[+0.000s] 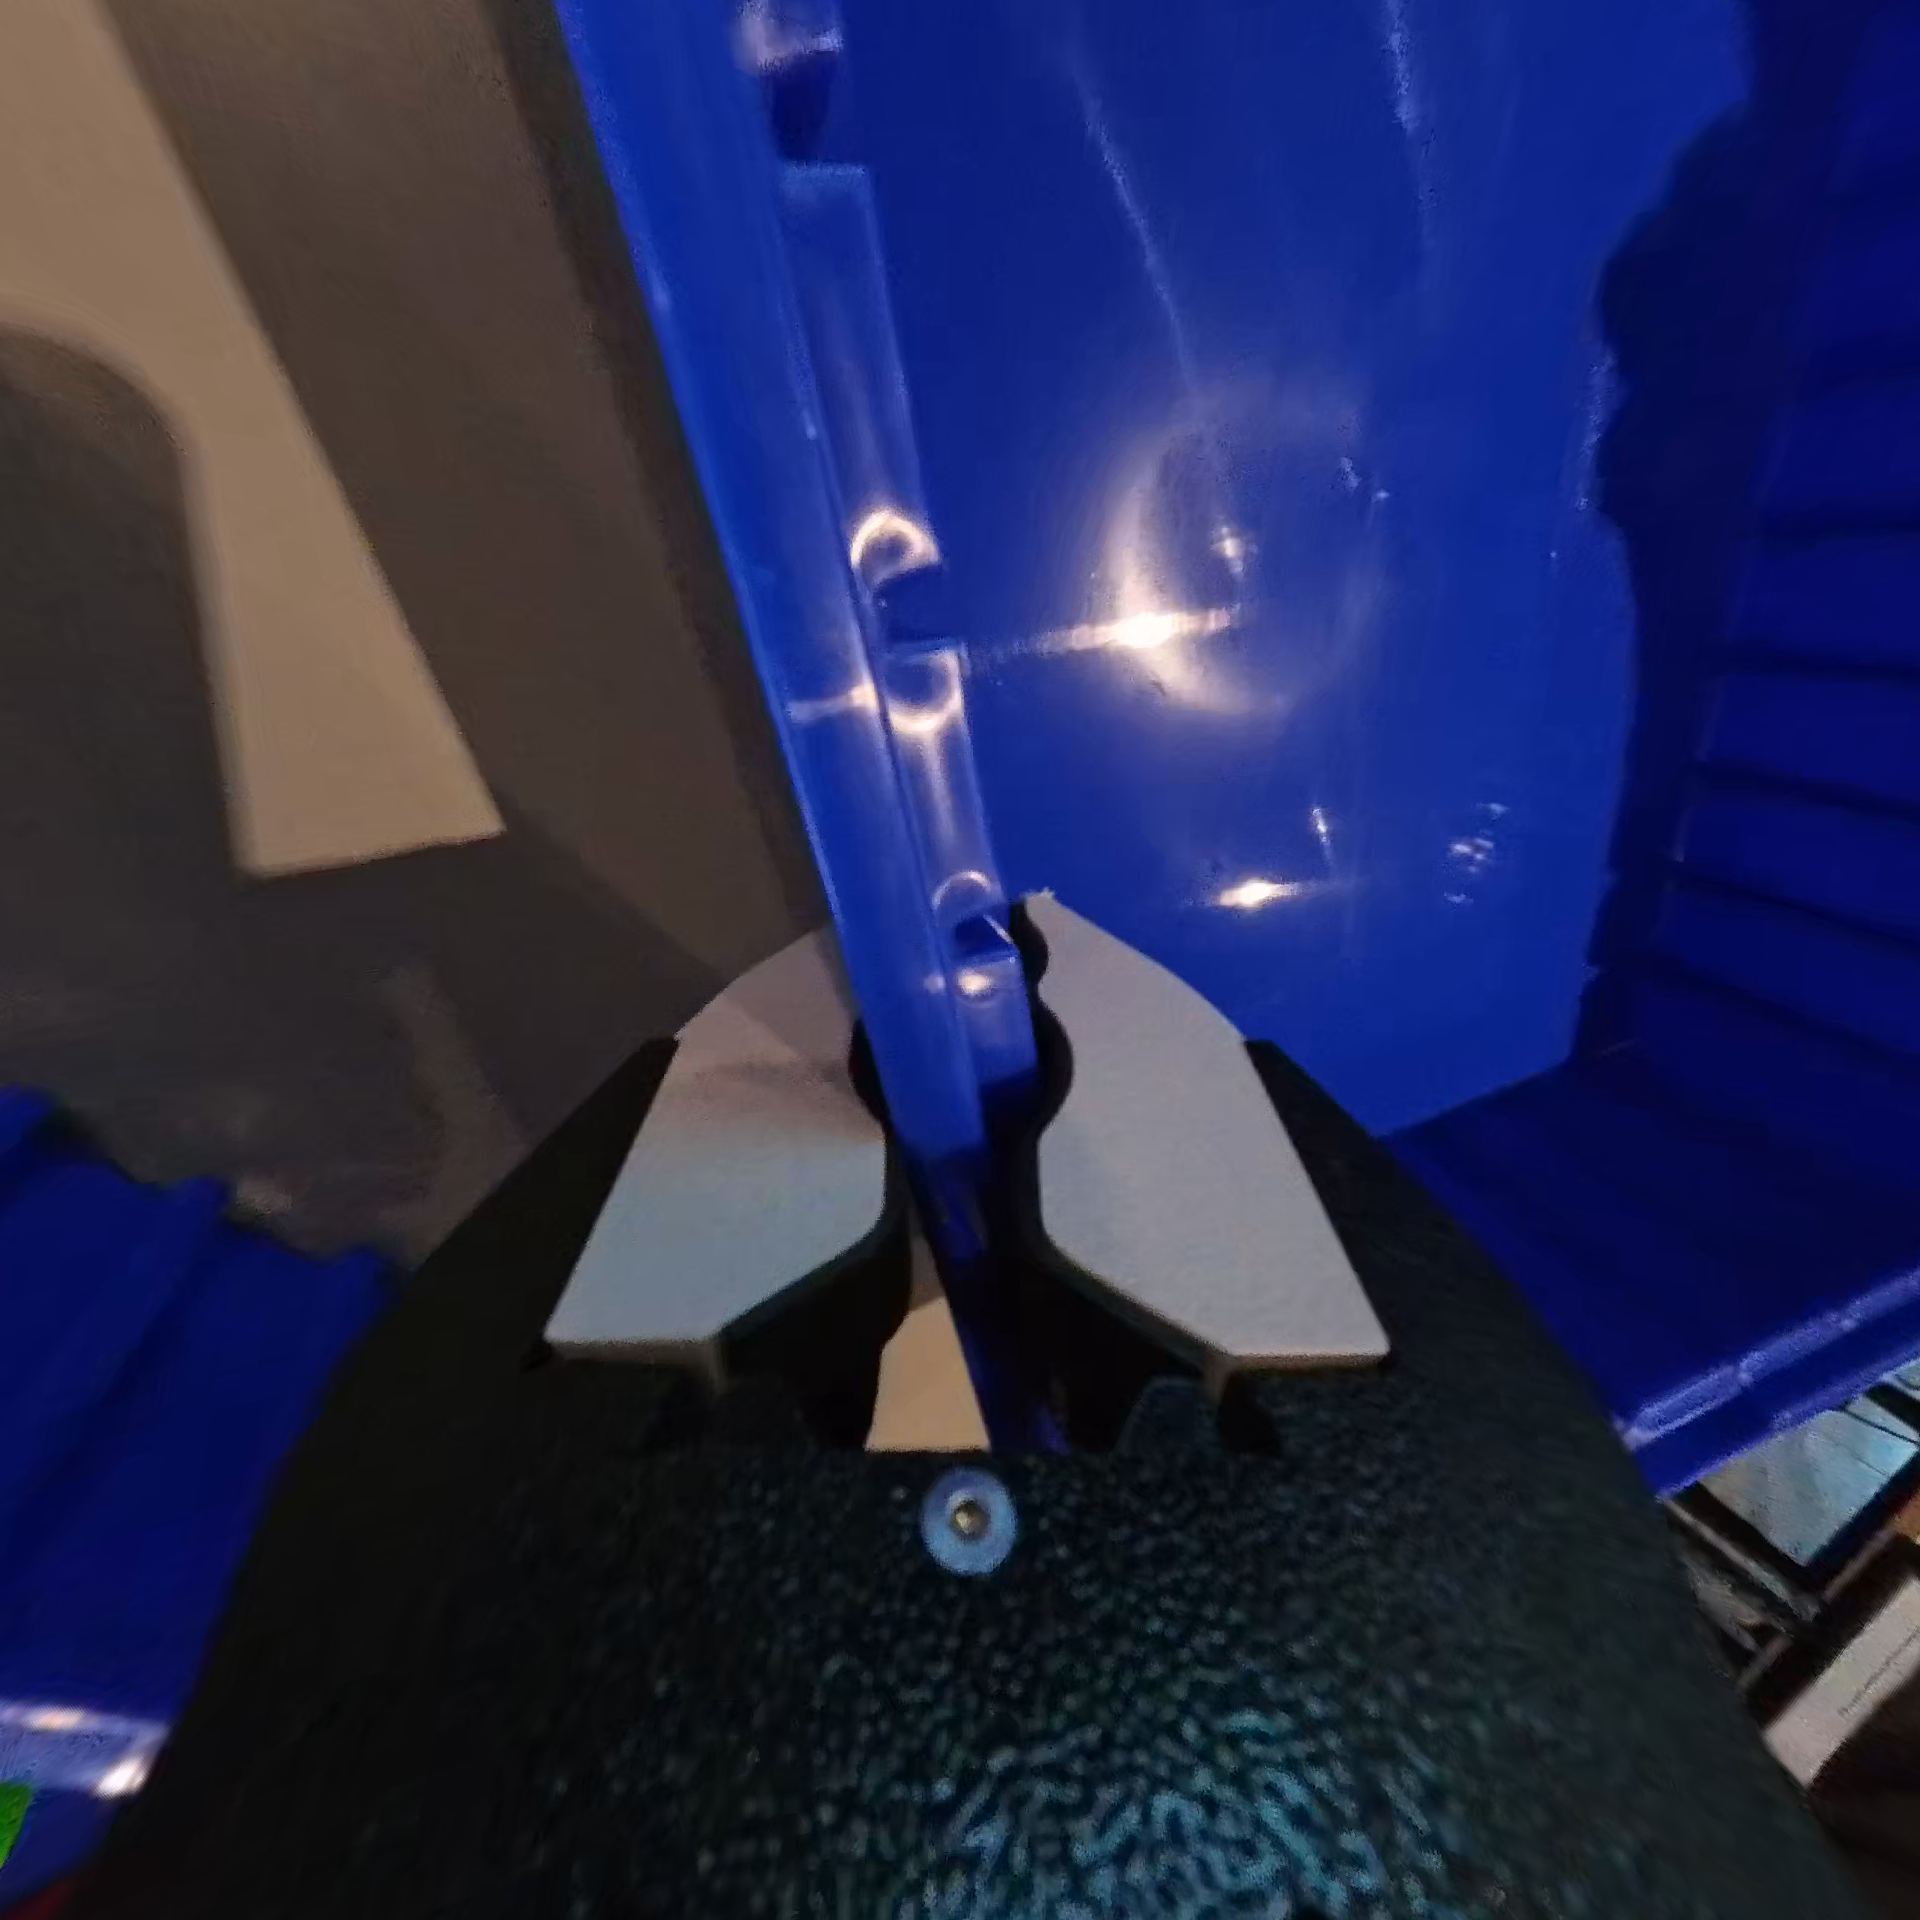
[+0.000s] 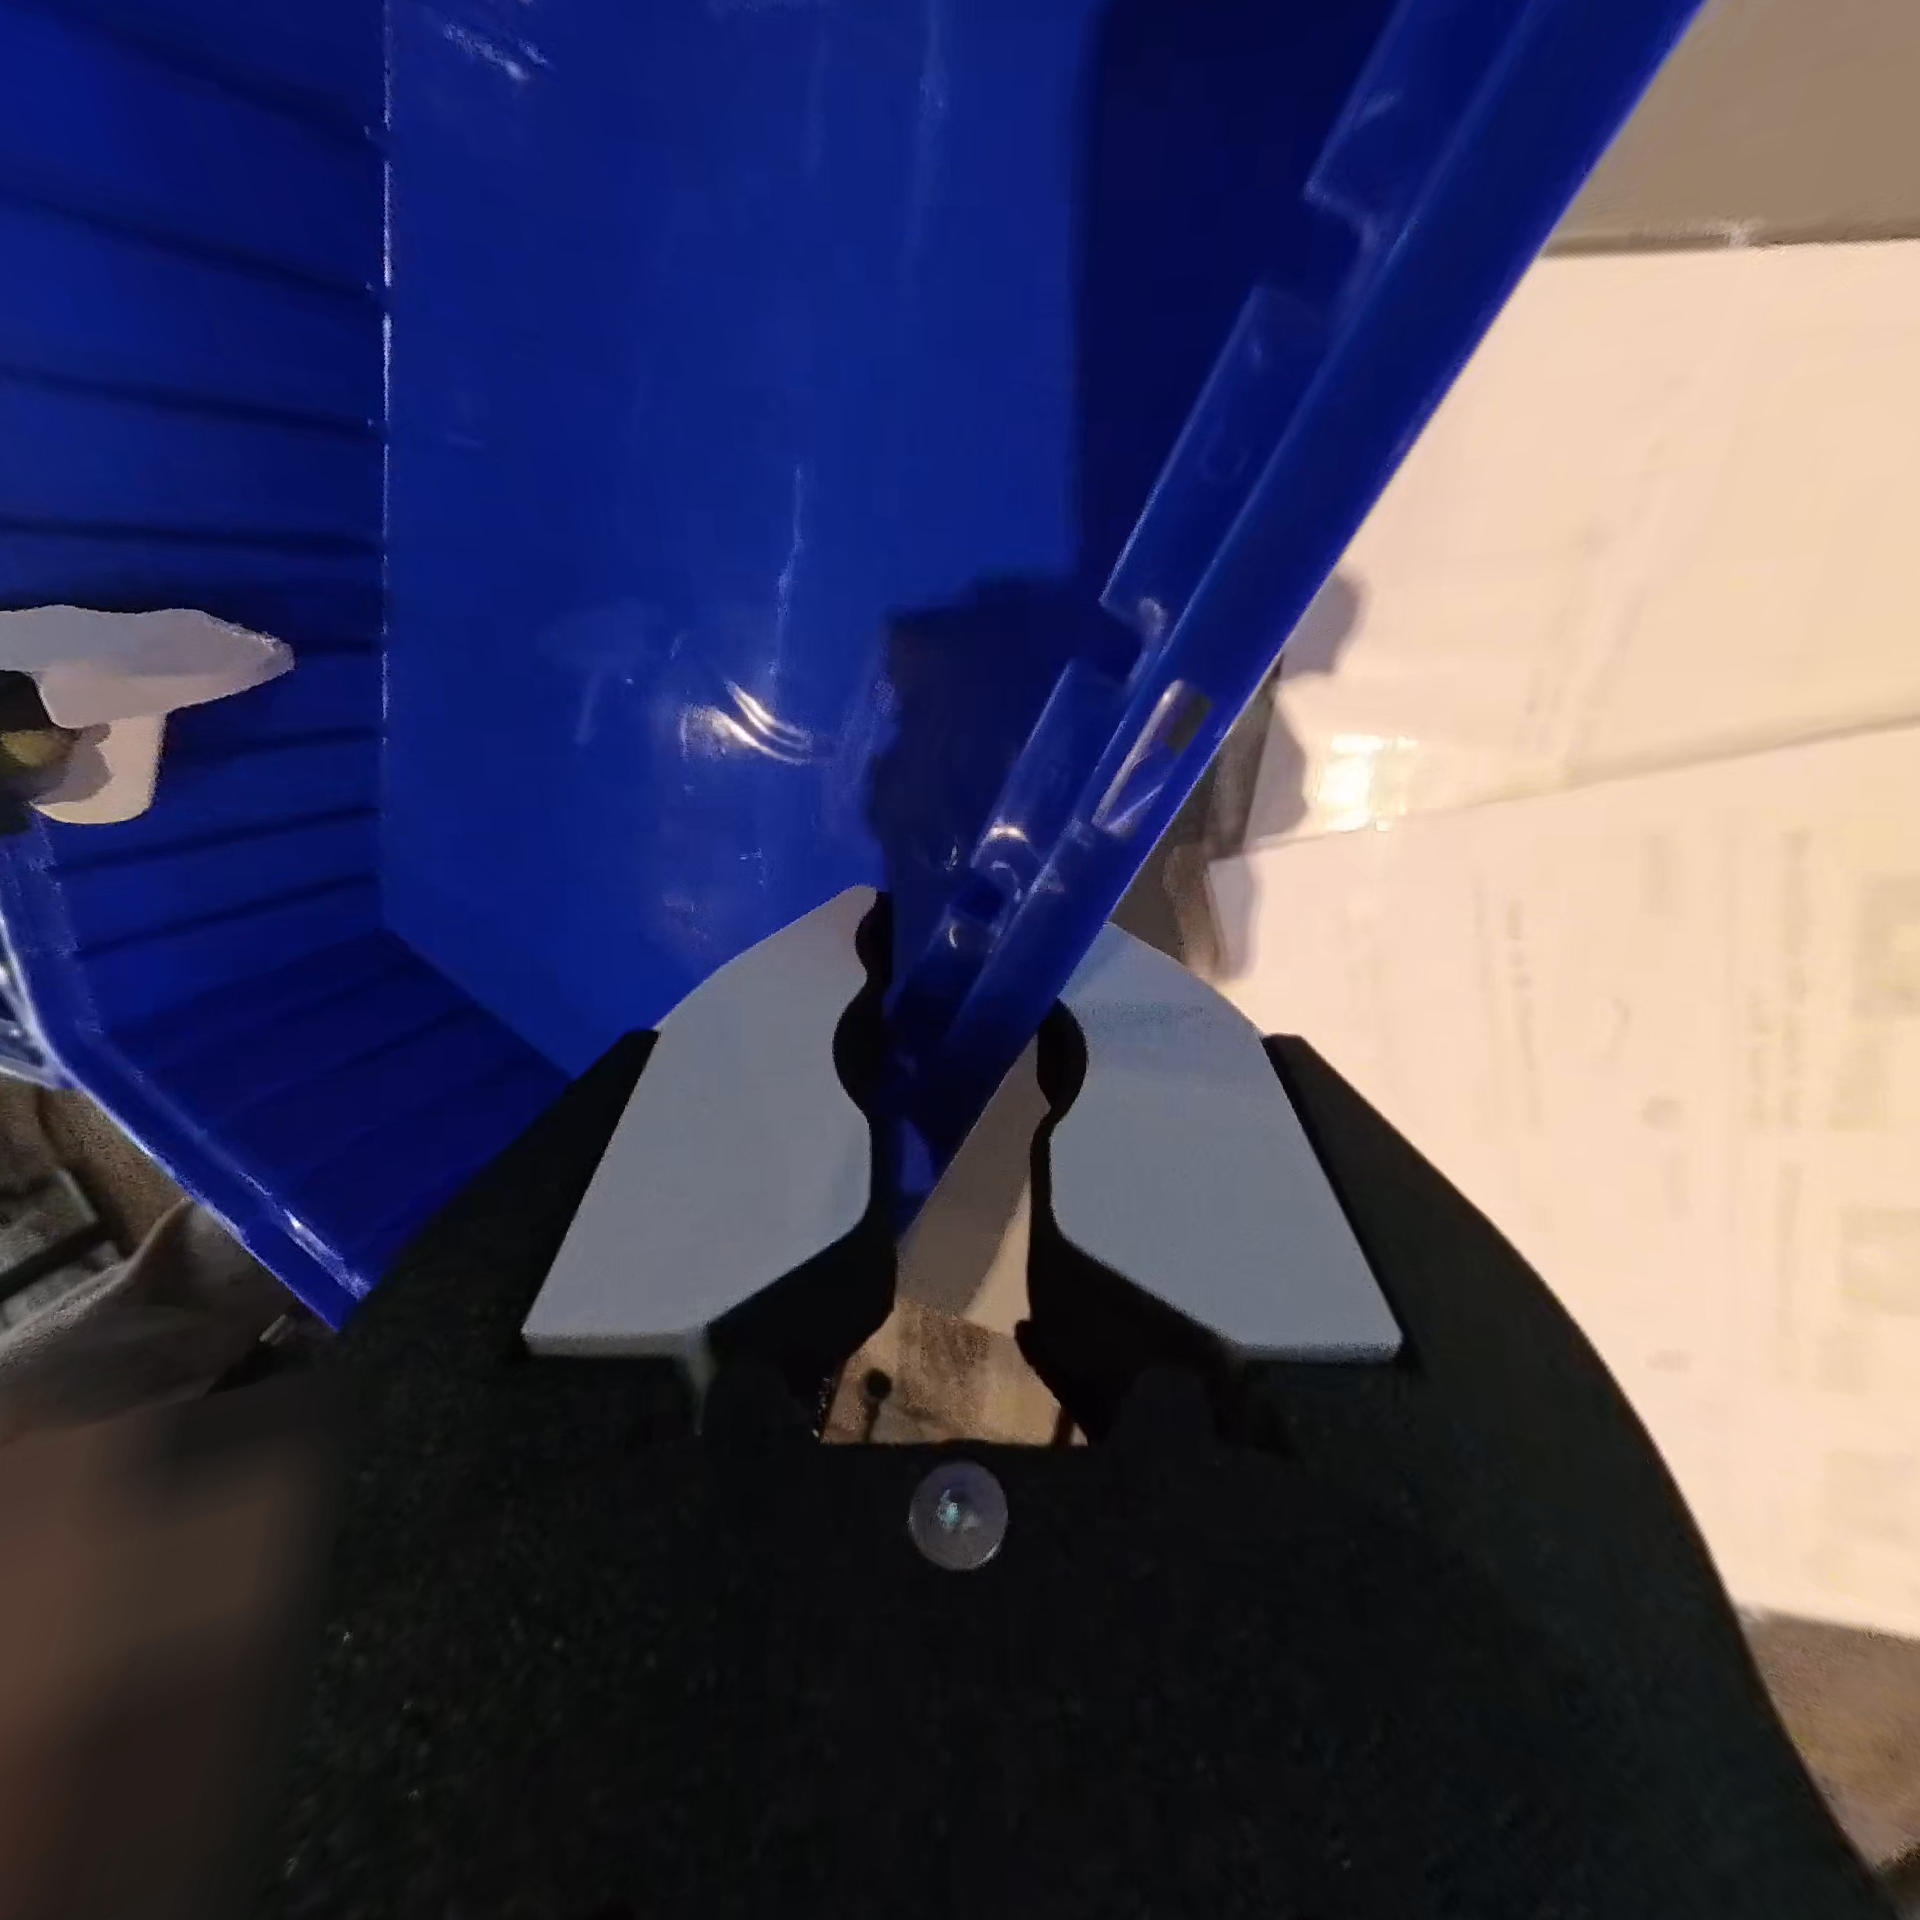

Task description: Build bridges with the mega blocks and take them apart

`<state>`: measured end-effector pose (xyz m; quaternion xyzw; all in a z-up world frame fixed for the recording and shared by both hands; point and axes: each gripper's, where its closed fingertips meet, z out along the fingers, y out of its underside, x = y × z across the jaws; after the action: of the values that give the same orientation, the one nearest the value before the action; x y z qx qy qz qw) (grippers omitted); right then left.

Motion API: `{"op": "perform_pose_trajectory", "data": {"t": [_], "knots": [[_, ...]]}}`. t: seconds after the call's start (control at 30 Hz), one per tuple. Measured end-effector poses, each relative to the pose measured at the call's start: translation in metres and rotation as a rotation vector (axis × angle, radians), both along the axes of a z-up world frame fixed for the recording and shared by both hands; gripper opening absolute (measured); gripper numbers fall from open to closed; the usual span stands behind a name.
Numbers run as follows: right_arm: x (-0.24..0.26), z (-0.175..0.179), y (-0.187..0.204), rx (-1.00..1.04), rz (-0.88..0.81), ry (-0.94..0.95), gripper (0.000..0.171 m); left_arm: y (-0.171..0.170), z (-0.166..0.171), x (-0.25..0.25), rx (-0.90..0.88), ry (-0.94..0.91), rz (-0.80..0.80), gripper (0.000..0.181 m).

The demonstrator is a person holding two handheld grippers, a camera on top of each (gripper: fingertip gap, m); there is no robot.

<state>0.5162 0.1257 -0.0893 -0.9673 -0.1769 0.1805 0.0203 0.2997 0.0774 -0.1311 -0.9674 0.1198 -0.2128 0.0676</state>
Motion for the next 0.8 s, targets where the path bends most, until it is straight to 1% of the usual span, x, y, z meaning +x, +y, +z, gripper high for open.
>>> {"op": "perform_pose_trajectory", "data": {"t": [0.07, 0.13, 0.17, 0.2, 0.23, 0.27, 0.3, 0.33, 0.37, 0.4, 0.47, 0.53, 0.6, 0.67, 0.73, 0.8], "knots": [[-0.004, -0.011, 0.008, -0.015, 0.045, -0.008, 0.025, -0.005, -0.009, 0.000, -0.033, -0.023, 0.012, 0.019], [-0.005, -0.023, 0.019, -0.006, 0.067, -0.040, 0.026, -0.009, -0.011, 0.002, -0.052, -0.075, 0.020, 0.025], [-0.008, -0.027, 0.024, -0.006, 0.050, -0.025, 0.025, -0.010, -0.008, 0.003, -0.055, -0.101, 0.020, 0.029], [-0.011, -0.031, 0.027, -0.003, 0.038, -0.008, 0.027, -0.012, -0.003, 0.004, -0.067, -0.138, 0.022, 0.037], [-0.016, -0.033, 0.030, 0.005, 0.024, 0.028, 0.037, -0.012, 0.005, 0.006, -0.084, -0.196, 0.039, 0.046], [-0.022, -0.033, 0.032, 0.005, 0.002, 0.078, 0.056, -0.012, 0.016, 0.009, -0.093, -0.272, 0.062, 0.055], [-0.025, -0.030, 0.035, 0.019, -0.019, 0.114, 0.071, -0.012, 0.028, 0.009, -0.080, -0.337, 0.069, 0.062], [-0.026, -0.021, 0.041, 0.072, -0.028, 0.147, 0.072, -0.012, 0.038, 0.006, -0.048, -0.363, 0.059, 0.061], [-0.024, -0.009, 0.049, 0.140, -0.055, 0.174, 0.075, -0.015, 0.047, 0.001, -0.009, -0.369, 0.035, 0.065], [-0.024, 0.009, 0.056, 0.217, -0.074, 0.220, 0.078, -0.019, 0.059, -0.003, 0.037, -0.385, 0.002, 0.064], [-0.024, 0.057, 0.064, 0.403, -0.100, 0.325, 0.076, -0.032, 0.094, -0.011, 0.166, -0.457, -0.065, 0.063], [-0.028, 0.109, 0.057, 0.601, -0.074, 0.391, 0.074, -0.050, 0.132, -0.031, 0.346, -0.466, -0.128, 0.067], [-0.038, 0.151, 0.037, 0.810, -0.015, 0.392, 0.075, -0.068, 0.162, -0.068, 0.558, -0.407, -0.145, 0.072], [-0.063, 0.177, 0.006, 0.992, 0.071, 0.392, 0.078, -0.083, 0.182, -0.118, 0.751, -0.325, -0.102, 0.073], [-0.095, 0.189, -0.030, 1.156, 0.155, 0.394, 0.078, -0.099, 0.191, -0.173, 0.904, -0.251, -0.008, 0.074], [-0.132, 0.187, -0.069, 1.251, 0.227, 0.415, 0.080, -0.115, 0.189, -0.225, 1.001, -0.217, 0.094, 0.075]]}}
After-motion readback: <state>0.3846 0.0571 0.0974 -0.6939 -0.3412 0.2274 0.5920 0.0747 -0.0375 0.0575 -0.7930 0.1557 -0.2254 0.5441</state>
